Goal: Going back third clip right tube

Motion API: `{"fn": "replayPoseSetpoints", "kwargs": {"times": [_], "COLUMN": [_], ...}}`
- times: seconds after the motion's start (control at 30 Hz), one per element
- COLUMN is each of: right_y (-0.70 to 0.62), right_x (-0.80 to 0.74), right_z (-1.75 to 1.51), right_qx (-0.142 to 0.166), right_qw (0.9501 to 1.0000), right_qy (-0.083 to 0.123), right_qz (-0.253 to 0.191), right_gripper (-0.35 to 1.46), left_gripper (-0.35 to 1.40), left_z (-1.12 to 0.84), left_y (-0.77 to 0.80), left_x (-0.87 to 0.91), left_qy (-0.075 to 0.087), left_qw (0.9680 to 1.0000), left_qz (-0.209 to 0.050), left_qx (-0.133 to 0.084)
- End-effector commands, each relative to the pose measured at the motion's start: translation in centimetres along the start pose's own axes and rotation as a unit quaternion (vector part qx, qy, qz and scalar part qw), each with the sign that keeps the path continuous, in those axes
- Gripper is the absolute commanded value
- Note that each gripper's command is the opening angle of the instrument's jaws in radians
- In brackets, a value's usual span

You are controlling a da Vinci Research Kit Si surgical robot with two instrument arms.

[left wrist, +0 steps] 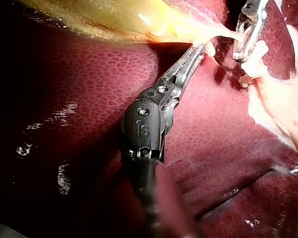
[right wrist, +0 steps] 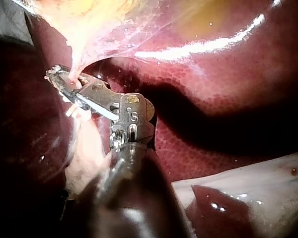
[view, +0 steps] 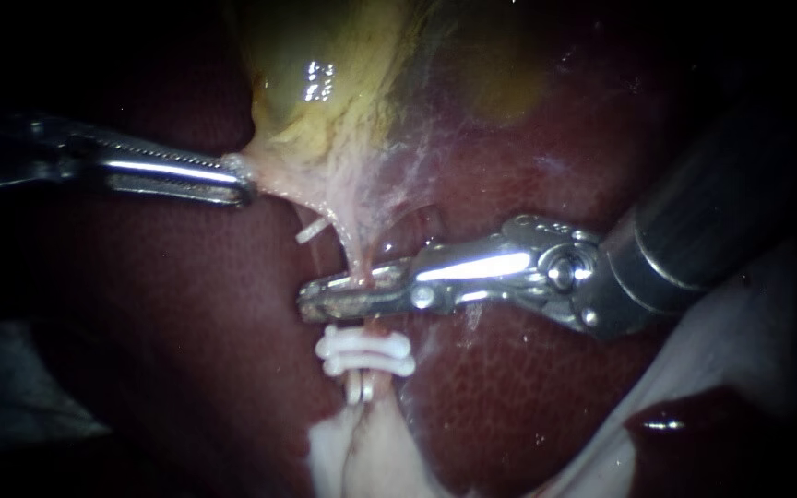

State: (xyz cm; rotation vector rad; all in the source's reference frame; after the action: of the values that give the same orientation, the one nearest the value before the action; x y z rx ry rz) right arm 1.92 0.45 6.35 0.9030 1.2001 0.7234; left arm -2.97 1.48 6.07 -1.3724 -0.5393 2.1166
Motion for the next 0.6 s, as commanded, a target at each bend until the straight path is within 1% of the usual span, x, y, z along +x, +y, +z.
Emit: {"fn": "replayPoseSetpoints", "kwargs": {"times": [0.03, 0.07, 0.1, 0.2, 0.27, 0.37, 0.5, 0.6], "right_y": [0.01, 0.02, 0.04, 0.14, 0.21, 0.32, 0.43, 0.49], "right_x": [-0.02, -0.04, -0.06, -0.15, -0.19, -0.23, -0.23, -0.25], "right_z": [0.00, 0.01, 0.02, 0.08, 0.12, 0.13, 0.05, -0.03], "right_qx": [0.000, 0.001, 0.002, 0.001, -0.002, -0.024, -0.038, -0.047], "right_qw": [1.0000, 0.9999, 0.9994, 0.9978, 0.9973, 0.9969, 0.9966, 0.9964], "right_qy": [0.000, -0.002, -0.003, -0.005, -0.004, 0.004, 0.010, 0.009], "right_qz": [-0.005, -0.015, -0.034, -0.066, -0.073, -0.075, -0.072, -0.070], "right_gripper": [-0.35, -0.35, -0.25, 0.21, 0.38, 0.48, 0.50, 0.50], "left_gripper": [-0.35, -0.35, -0.35, -0.35, -0.35, -0.35, -0.35, -0.35], "left_z": [0.00, 0.00, 0.00, 0.00, 0.00, -0.01, -0.01, -0.01], "left_y": [0.00, 0.00, 0.00, 0.00, 0.00, 0.00, 0.00, 0.00], "left_x": [0.00, 0.00, 0.00, 0.00, 0.00, 0.00, 0.00, 0.00], "left_qy": [0.000, 0.000, 0.000, 0.000, 0.000, 0.000, 0.000, 0.000], "left_qw": [1.0000, 1.0000, 1.0000, 1.0000, 1.0000, 1.0000, 1.0000, 1.0000], "left_qz": [0.000, 0.000, 0.000, 0.000, 0.000, 0.000, 0.000, 0.000], "left_qx": [0.000, 0.000, 0.000, 0.000, 0.000, 0.000, 0.000, 0.000]}}
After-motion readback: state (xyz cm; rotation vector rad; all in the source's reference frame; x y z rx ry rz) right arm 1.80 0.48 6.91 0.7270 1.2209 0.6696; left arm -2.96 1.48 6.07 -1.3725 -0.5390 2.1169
